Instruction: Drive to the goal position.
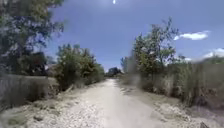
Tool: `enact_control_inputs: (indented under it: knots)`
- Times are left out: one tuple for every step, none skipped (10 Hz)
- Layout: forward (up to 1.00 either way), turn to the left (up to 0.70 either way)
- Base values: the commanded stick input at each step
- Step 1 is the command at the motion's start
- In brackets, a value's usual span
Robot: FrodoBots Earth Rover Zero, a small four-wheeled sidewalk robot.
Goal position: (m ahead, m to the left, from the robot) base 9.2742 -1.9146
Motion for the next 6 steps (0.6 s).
enact_control_inputs:
  knots:
    - [0.45,0.0]
    - [0.45,0.0]
    - [0.45,0.14]
    - [0.45,0.27]
    - [0.45,0.25]
    - [0.45,0.0]
